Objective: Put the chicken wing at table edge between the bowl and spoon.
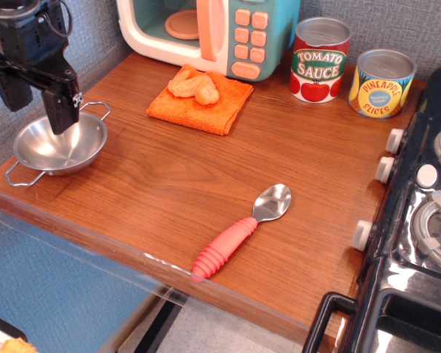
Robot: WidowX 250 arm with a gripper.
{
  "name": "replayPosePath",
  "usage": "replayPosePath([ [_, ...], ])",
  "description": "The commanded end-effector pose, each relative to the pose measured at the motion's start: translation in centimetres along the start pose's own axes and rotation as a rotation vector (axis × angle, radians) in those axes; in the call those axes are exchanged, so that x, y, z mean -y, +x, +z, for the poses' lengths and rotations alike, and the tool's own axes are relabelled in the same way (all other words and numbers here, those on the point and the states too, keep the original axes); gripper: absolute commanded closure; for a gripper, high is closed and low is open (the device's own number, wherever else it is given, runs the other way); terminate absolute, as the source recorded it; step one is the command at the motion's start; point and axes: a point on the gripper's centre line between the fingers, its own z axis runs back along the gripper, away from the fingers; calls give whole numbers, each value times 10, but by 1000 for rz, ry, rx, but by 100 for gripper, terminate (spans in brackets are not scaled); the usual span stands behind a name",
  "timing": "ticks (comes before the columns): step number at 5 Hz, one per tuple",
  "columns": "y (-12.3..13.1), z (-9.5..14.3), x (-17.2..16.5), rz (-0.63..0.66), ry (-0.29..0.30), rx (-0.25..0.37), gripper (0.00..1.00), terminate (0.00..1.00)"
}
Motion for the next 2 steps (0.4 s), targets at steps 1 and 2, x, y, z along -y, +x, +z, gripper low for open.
replayPosePath([
  [1,0,0,0,0,0,0,0,0],
  [2,35,-5,17,98,-23,-11,0,0],
])
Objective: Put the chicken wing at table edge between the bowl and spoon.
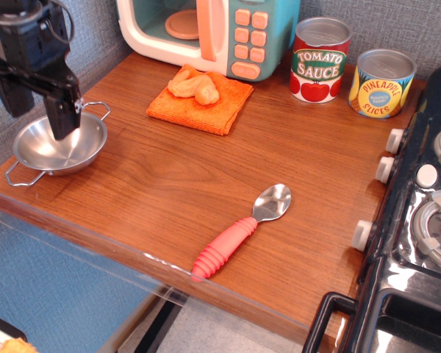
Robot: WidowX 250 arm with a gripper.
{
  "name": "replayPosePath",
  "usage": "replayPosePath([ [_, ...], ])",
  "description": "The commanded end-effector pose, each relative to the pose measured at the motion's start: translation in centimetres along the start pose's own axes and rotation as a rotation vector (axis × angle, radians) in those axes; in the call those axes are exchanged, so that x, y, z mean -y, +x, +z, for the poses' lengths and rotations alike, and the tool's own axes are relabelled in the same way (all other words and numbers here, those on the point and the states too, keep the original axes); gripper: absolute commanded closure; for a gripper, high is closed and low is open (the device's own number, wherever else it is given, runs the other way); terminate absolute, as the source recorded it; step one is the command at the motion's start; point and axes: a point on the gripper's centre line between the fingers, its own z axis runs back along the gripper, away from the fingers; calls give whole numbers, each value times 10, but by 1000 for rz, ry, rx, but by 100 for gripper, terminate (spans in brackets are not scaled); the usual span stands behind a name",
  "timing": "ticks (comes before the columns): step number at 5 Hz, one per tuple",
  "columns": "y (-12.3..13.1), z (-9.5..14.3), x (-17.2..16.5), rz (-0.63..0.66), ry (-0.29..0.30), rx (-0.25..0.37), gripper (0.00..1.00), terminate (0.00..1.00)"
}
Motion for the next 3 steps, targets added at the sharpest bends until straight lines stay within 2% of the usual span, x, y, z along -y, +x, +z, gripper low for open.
replayPosePath([
  [1,73,-2,39,174,-27,16,0,0],
  [2,117,-10,64,259,-52,40,0,0],
  [3,154,-19,82,399,-31,68,0,0],
])
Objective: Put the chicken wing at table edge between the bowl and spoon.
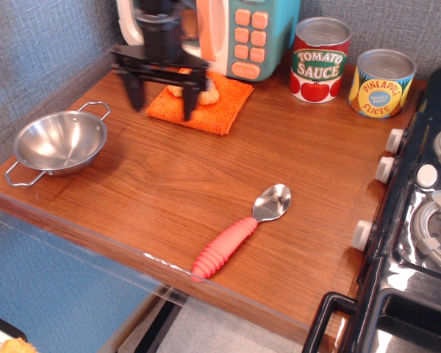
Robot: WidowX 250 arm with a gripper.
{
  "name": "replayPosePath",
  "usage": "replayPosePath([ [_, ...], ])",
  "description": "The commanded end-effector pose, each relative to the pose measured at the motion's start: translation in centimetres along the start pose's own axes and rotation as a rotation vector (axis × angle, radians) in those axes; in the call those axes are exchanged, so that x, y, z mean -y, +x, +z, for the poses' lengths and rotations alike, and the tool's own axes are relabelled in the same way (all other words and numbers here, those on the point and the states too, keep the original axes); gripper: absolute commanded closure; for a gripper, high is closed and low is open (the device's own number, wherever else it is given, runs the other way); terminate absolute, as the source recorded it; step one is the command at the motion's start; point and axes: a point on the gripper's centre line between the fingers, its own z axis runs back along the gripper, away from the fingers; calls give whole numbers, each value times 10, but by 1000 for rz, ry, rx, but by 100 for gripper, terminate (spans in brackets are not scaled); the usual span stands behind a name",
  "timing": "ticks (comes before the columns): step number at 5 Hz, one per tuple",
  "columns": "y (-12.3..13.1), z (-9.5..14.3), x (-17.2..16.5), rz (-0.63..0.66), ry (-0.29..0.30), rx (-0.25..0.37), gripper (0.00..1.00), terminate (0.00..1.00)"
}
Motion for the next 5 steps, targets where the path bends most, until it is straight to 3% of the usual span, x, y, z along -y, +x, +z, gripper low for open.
replayPosePath([
  [1,53,1,28,239,41,70,0,0],
  [4,86,-11,2,278,-12,76,0,0],
  [5,84,-20,3,261,-17,70,100,0],
])
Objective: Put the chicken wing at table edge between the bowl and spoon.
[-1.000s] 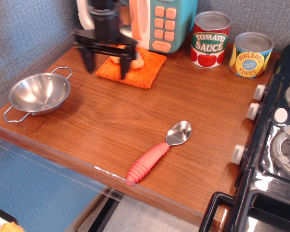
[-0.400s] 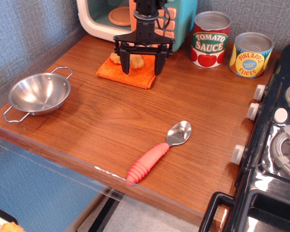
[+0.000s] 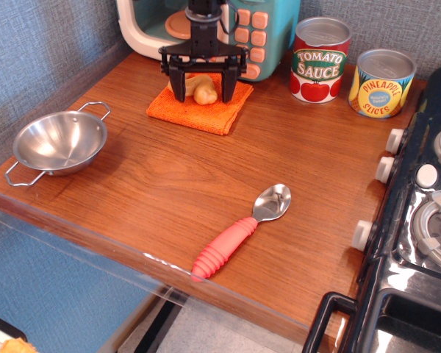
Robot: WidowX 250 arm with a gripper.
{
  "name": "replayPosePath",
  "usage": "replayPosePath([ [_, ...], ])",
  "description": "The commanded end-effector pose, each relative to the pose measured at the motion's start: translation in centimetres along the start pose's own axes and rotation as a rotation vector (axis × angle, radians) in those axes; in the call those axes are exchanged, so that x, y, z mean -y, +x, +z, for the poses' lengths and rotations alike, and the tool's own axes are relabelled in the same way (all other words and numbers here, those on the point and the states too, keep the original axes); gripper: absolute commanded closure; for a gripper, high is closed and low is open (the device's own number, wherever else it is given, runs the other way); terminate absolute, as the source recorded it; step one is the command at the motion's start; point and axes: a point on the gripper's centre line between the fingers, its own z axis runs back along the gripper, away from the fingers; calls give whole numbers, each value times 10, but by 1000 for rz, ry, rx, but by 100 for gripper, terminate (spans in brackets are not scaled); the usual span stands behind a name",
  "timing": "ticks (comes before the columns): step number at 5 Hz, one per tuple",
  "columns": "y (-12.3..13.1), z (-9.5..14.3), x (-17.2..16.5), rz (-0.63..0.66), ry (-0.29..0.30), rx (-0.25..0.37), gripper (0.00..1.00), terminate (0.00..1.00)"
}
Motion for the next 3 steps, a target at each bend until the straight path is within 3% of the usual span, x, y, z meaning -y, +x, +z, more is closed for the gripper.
replayPosePath([
  [1,7,12,-2,-35,-32,30,100,0],
  [2,5,27,1,-69,-54,55,100,0],
  [3,-4,66,-4,-120,-92,134,100,0],
])
